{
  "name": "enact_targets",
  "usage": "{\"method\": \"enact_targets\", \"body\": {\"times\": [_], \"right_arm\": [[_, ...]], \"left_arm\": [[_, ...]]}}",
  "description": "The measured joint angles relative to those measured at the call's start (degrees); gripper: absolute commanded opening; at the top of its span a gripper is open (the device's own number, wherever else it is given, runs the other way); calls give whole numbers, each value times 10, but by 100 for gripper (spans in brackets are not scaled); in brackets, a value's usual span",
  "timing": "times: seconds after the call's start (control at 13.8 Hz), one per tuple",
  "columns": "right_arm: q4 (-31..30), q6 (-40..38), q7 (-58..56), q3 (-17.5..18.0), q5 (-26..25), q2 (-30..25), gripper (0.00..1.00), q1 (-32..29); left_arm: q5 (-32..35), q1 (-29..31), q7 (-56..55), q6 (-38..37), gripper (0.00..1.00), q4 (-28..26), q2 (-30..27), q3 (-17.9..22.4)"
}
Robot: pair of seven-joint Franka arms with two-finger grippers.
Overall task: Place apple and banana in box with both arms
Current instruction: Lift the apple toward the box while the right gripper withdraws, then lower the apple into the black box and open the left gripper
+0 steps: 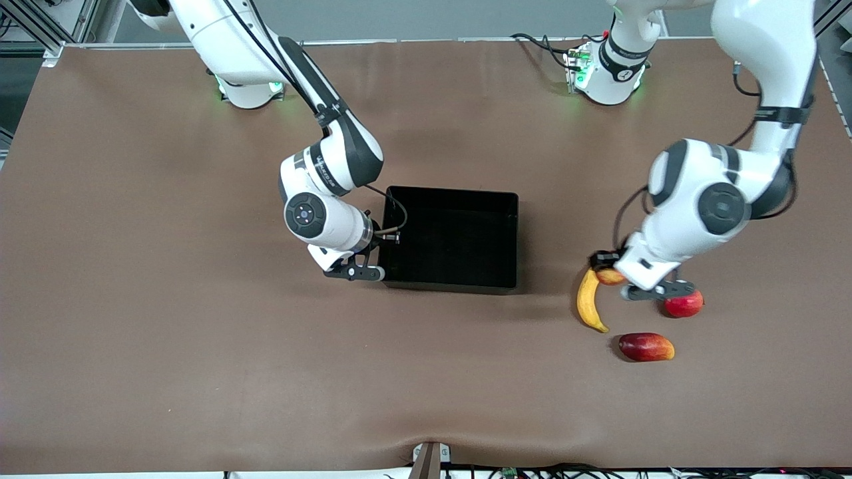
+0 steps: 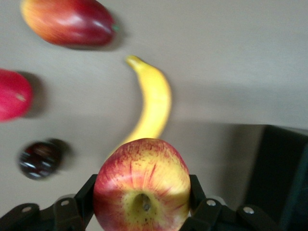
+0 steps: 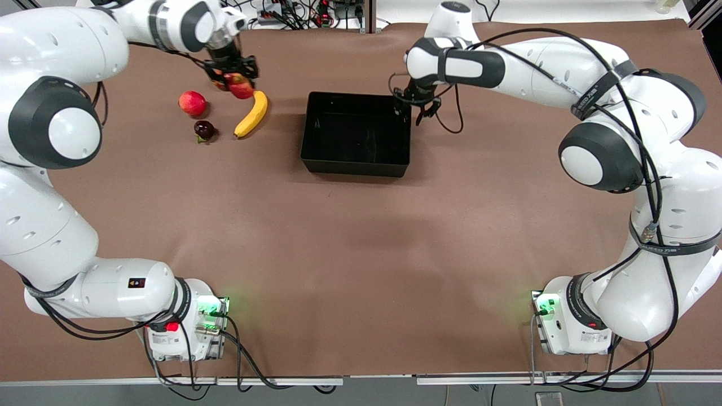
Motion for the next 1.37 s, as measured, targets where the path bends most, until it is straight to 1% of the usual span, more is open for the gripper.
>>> {"method": "enact_targets", "body": {"times": [0.07, 0.14, 0.22, 0.29, 0.36, 0.51, 0.65, 0.8, 0.94, 1.16, 1.3, 1.37], "right_arm": [[10, -5, 0, -3, 0, -8, 100, -3], [17, -12, 0, -8, -1, -19, 100, -9], [26, -31, -1, -15, -4, -30, 100, -17], [42, -71, -2, -28, -10, -40, 100, -27], [67, -131, -5, -41, -30, -48, 100, -39], [131, -252, -14, -60, -87, -57, 100, -70], [166, -318, -17, -67, -108, -63, 100, -106], [179, -344, -52, -69, -110, -69, 100, -153], [186, -351, -116, -71, -110, -88, 100, -194], [185, -381, -172, -72, -117, -146, 100, -237], [168, -396, -181, -72, -150, -194, 100, -250], [152, -399, -184, -72, -168, -220, 100, -255]], "left_arm": [[0, -4, -45, 0, 0, -1, 0, -23], [0, -15, -86, 0, 0, -2, 0, -38], [0, -33, -122, 0, 0, -2, 1, -44], [0, -58, -164, 0, 0, -2, 2, -45], [0, -84, -206, 1, 0, -2, 4, -45], [0, -130, -278, 3, 0, 0, 13, -45], [18, -166, -342, 20, 0, 0, 31, -45], [63, -187, -407, 44, 0, 0, 61, -45], [92, -196, -445, 80, 0, 0, 96, -44], [105, -197, -457, 112, 0, 2, 134, -44], [107, -198, -461, 114, 0, 3, 144, -44], [108, -198, -464, 114, 29, 3, 147, -44]]}}
